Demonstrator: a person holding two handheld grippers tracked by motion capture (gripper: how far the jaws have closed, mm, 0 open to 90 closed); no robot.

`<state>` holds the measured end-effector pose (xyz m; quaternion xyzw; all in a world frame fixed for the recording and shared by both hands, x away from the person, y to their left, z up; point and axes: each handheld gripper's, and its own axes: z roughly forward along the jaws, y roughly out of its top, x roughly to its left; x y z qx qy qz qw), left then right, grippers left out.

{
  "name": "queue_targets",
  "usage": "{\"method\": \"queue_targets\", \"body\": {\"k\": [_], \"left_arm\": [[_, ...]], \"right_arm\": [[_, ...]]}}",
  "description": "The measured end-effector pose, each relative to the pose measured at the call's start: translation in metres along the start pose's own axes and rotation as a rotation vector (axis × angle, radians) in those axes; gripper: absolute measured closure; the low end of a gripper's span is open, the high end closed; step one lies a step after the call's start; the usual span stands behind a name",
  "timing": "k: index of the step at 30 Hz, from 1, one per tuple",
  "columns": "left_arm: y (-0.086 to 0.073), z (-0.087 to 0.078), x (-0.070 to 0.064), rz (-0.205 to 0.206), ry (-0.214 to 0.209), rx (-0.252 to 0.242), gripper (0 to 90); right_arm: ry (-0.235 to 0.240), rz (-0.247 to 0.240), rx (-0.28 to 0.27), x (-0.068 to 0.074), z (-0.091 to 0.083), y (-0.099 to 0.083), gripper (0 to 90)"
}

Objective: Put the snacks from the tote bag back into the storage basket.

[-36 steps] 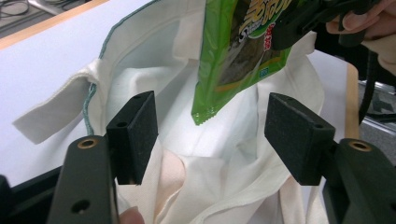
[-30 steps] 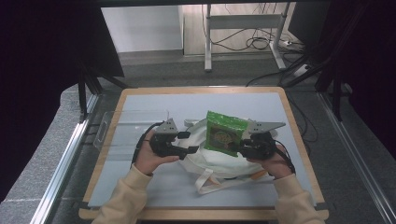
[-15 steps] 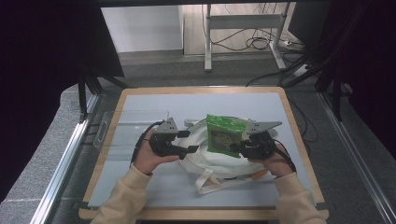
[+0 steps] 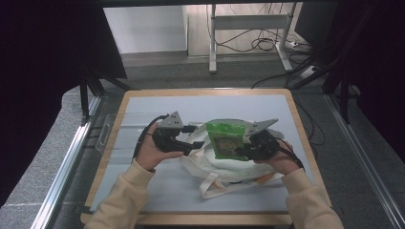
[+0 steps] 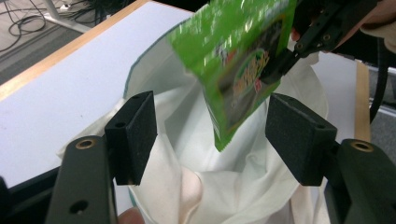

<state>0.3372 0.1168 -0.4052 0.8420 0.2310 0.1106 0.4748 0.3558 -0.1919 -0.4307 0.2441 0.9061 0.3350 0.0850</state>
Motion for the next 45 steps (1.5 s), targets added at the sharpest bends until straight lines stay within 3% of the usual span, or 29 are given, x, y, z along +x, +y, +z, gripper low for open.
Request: {"method": "queue_targets", "body": {"k": [4, 10, 16, 23, 27, 31, 35, 40, 45], "left_arm": [[0.009, 0.006, 0.002, 0.034, -0.012, 0.024, 33.6], [0.022, 0.015, 0.01, 0.073, -0.074, 0.074, 32.9], [0.035, 0.024, 0.014, 0.121, -0.108, 0.123, 32.8], [0.039, 0.031, 0.015, 0.159, -0.164, 0.188, 33.0], [0.04, 0.038, 0.016, 0.167, -0.163, 0.209, 33.2], [0.039, 0.044, 0.017, 0.175, -0.175, 0.246, 40.4], [0.038, 0.049, 0.013, 0.213, -0.191, 0.283, 50.3], [0.04, 0.05, 0.01, 0.246, -0.192, 0.311, 66.8], [0.039, 0.049, 0.009, 0.252, -0.191, 0.321, 71.7]], "right_arm": [[0.006, -0.023, 0.035, 0.002, 0.004, 0.004, 72.9], [0.008, -0.06, 0.074, 0.003, 0.007, 0.01, 72.9], [0.005, -0.1, 0.097, 0.004, 0.008, 0.012, 72.9], [0.006, -0.112, 0.099, 0.005, 0.009, 0.013, 72.9], [0.008, -0.127, 0.103, 0.007, 0.009, 0.014, 72.8], [0.004, -0.141, 0.101, 0.009, 0.009, 0.018, 72.8], [0.002, -0.159, 0.101, 0.011, 0.009, 0.022, 72.8], [-0.016, -0.196, 0.114, 0.016, 0.01, 0.027, 72.7], [-0.021, -0.202, 0.112, 0.016, 0.009, 0.029, 72.4]]}}
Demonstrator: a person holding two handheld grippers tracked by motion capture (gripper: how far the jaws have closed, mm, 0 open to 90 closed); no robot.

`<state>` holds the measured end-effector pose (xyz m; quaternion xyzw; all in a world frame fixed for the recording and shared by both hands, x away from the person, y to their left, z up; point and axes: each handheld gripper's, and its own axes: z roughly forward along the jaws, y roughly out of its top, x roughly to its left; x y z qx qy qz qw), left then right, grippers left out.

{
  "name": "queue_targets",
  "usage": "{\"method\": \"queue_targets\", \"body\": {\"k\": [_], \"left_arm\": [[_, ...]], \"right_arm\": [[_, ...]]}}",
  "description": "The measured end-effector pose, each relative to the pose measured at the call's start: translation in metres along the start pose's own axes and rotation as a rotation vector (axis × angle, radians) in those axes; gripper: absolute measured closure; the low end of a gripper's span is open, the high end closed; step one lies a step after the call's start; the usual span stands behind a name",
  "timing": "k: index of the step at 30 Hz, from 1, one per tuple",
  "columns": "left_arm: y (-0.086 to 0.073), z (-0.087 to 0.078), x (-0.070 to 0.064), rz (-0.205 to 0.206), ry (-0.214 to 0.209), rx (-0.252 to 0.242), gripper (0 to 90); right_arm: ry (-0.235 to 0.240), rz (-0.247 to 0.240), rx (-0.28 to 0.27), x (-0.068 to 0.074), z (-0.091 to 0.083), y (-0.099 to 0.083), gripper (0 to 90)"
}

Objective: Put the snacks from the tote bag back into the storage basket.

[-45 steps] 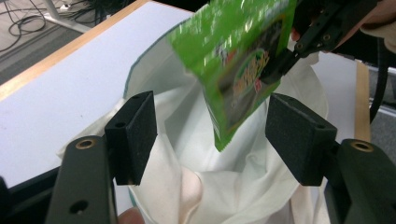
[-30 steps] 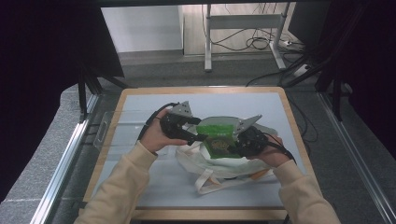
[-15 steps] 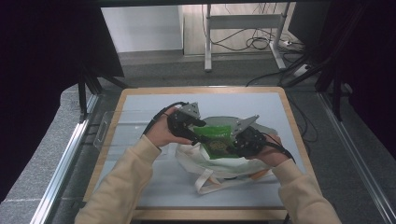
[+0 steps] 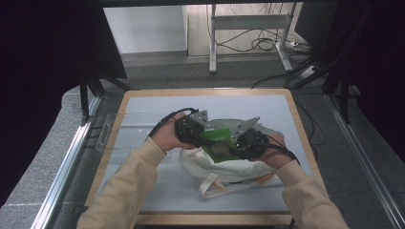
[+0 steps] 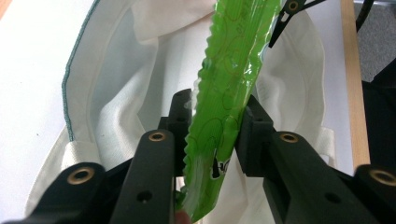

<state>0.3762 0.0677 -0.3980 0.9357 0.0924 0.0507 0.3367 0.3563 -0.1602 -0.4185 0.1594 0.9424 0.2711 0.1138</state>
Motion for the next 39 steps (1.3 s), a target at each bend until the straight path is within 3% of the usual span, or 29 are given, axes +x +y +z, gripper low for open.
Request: {"method": "queue_targets", "body": {"k": [12, 19, 24, 25, 28, 29, 32, 35, 39], "left_arm": [[0.002, -0.004, 0.0, 0.021, 0.008, 0.0, 75.0], [0.001, -0.008, 0.002, 0.008, -0.001, -0.009, 76.4], [-0.002, -0.016, 0.005, -0.009, 0.017, -0.033, 76.4], [-0.003, -0.017, 0.005, -0.01, 0.017, -0.036, 76.4], [-0.004, -0.019, 0.005, -0.014, 0.018, -0.041, 76.4], [-0.004, -0.02, 0.005, -0.017, 0.019, -0.044, 76.4], [-0.006, -0.023, 0.006, -0.021, 0.02, -0.052, 76.4], [-0.01, -0.028, 0.007, -0.032, 0.017, -0.072, 76.4], [-0.011, -0.033, 0.008, -0.043, 0.031, -0.081, 76.4]], "right_arm": [[0.0, 0.02, -0.036, -0.001, -0.003, -0.001, 69.4], [-0.001, 0.044, -0.055, -0.002, -0.005, -0.004, 59.0], [-0.012, 0.11, -0.117, -0.003, -0.013, -0.012, 49.4], [-0.019, 0.147, -0.146, -0.003, -0.017, -0.018, 46.0], [-0.024, 0.177, -0.175, -0.003, -0.02, -0.024, 43.4], [-0.027, 0.212, -0.2, -0.002, -0.022, -0.029, 41.0], [-0.034, 0.242, -0.222, -0.002, -0.023, -0.035, 39.5], [-0.043, 0.304, -0.259, 0.0, -0.022, -0.046, 39.2], [-0.032, 0.329, -0.278, 0.0, -0.021, -0.052, 38.5]]}}
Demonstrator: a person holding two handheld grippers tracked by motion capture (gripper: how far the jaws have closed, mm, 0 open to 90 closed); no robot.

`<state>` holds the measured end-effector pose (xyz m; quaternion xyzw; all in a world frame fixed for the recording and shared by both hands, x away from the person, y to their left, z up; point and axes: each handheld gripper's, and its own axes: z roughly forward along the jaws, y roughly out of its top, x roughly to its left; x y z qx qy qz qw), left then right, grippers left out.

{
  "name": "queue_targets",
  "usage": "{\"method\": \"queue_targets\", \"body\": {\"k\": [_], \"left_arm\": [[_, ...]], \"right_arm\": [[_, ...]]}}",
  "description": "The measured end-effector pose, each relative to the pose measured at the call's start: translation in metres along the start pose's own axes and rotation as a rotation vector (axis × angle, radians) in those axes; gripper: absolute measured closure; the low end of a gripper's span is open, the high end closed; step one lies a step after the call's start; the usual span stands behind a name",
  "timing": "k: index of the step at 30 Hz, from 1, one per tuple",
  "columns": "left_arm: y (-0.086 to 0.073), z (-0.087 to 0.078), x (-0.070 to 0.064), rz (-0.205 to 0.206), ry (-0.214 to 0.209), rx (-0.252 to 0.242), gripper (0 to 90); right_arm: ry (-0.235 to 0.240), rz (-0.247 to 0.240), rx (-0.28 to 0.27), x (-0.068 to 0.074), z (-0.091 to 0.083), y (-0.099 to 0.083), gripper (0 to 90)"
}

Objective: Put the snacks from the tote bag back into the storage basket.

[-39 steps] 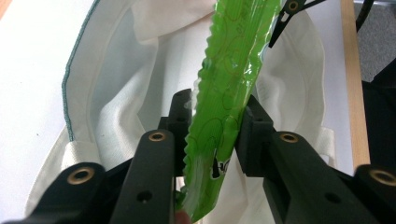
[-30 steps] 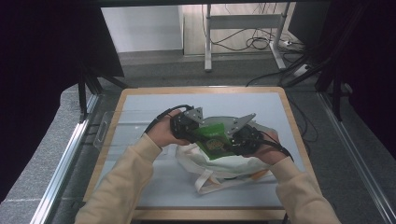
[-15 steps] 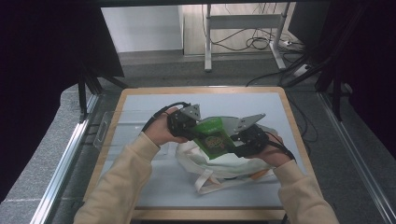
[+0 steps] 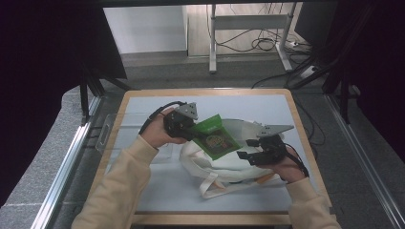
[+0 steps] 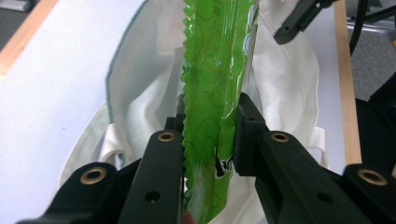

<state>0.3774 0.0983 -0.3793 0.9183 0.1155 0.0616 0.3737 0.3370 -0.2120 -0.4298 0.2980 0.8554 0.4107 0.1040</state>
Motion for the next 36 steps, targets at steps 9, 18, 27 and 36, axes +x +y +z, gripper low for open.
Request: {"method": "queue_targets", "body": {"k": [9, 18, 27, 36], "left_arm": [[-0.003, -0.024, 0.0, -0.024, 0.043, -0.045, 76.5], [0.0, -0.036, -0.003, -0.05, 0.065, -0.063, 76.5], [0.005, -0.048, -0.003, -0.049, 0.081, -0.08, 76.5], [-0.002, -0.059, 0.0, -0.064, 0.102, -0.082, 76.5]], "right_arm": [[0.034, 0.008, -0.009, 0.0, 0.003, -0.009, 37.6], [0.056, 0.012, -0.039, 0.0, -0.002, -0.011, 37.2], [0.058, 0.001, -0.029, 0.003, 0.003, -0.014, 36.1], [0.054, -0.015, -0.033, 0.006, 0.003, -0.012, 35.3]]}}
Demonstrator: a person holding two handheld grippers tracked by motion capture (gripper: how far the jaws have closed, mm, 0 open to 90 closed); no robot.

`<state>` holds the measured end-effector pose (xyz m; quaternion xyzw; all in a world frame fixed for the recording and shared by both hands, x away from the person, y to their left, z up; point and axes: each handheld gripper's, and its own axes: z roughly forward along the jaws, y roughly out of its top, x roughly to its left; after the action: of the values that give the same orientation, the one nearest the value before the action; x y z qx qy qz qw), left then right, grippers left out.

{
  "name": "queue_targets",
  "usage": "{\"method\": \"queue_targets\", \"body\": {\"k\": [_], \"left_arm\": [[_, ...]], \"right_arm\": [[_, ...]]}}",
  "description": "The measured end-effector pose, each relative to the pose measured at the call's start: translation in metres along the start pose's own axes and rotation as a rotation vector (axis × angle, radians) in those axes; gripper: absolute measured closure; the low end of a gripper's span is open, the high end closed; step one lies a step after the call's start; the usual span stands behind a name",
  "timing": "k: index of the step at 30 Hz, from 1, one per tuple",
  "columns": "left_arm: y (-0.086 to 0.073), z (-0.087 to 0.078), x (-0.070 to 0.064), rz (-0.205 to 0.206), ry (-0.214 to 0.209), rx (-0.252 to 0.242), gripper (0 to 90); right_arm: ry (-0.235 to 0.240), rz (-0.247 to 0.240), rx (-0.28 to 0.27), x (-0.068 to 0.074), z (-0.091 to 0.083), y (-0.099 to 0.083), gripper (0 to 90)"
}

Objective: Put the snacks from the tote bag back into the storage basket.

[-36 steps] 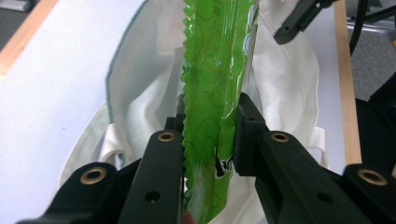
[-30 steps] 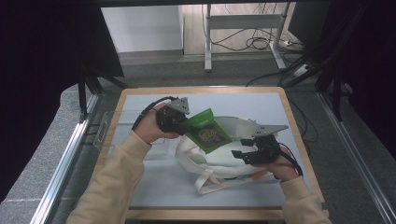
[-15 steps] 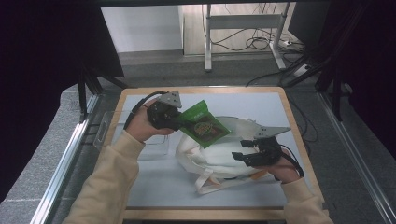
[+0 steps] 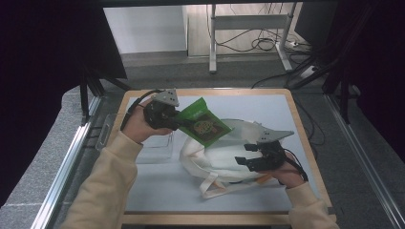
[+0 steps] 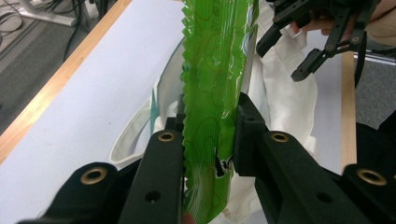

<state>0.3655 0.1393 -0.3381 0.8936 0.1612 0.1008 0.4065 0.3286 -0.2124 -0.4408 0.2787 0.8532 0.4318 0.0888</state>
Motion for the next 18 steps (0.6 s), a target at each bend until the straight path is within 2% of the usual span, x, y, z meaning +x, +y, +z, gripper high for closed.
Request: {"method": "queue_targets", "body": {"k": [9, 18], "left_arm": [[-0.001, -0.017, 0.0, -0.012, 0.026, -0.024, 76.6], [0.0, -0.024, 0.002, -0.015, 0.031, -0.027, 76.5]], "right_arm": [[-0.017, -0.003, -0.008, 0.002, -0.003, 0.001, 34.4], [-0.028, 0.002, -0.012, 0.002, -0.005, 0.001, 33.6]]}}
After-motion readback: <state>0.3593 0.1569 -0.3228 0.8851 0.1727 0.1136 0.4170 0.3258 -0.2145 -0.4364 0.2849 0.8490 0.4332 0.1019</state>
